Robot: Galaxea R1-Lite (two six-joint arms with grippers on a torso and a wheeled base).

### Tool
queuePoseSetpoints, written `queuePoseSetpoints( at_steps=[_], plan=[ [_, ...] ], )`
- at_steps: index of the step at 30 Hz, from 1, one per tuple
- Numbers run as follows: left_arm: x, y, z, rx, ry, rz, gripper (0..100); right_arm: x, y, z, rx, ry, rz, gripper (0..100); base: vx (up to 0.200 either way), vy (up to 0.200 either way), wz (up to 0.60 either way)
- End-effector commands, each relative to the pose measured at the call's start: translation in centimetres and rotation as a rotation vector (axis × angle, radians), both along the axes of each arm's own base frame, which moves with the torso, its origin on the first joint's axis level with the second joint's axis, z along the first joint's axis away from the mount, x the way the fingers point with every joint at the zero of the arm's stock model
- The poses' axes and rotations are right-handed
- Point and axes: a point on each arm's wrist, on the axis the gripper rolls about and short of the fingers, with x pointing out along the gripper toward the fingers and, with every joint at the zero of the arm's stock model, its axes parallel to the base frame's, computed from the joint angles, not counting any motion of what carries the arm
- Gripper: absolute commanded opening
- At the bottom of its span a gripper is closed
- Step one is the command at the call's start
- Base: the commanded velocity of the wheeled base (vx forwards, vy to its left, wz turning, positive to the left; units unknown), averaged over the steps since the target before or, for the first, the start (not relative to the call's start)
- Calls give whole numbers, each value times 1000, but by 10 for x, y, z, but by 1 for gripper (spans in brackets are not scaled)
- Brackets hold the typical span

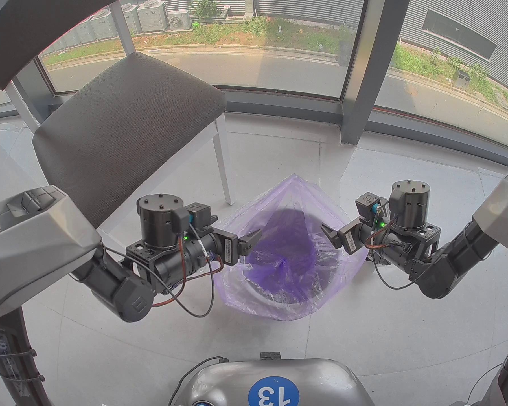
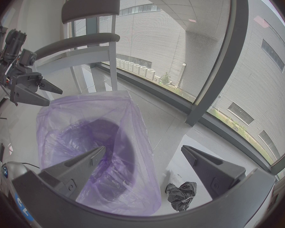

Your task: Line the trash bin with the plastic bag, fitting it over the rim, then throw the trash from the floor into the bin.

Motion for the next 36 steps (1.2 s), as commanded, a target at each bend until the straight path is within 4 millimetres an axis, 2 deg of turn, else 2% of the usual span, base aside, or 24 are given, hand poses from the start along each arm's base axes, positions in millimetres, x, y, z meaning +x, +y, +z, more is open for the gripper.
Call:
queuePoseSetpoints(
  at_steps=[1, 7, 13, 22, 36],
  plan=[
    [15, -16, 4, 21, 0, -8, 100, 25, 3, -22, -2, 13, -25, 100, 0, 0, 0],
    [31, -12, -3, 46, 21, 24, 100, 51, 1, -23, 17, -30, -53, 100, 0, 0, 0],
    [41, -6, -8, 61, 23, 62, 100, 67, -5, -22, 28, -58, -79, 100, 0, 0, 0],
    [53, 0, -22, 119, 12, 100, 100, 72, -10, -19, 28, -64, -95, 100, 0, 0, 0],
    [67, 7, -30, 123, 3, 198, 100, 83, -14, -16, 29, -64, -109, 100, 0, 0, 0]
  ],
)
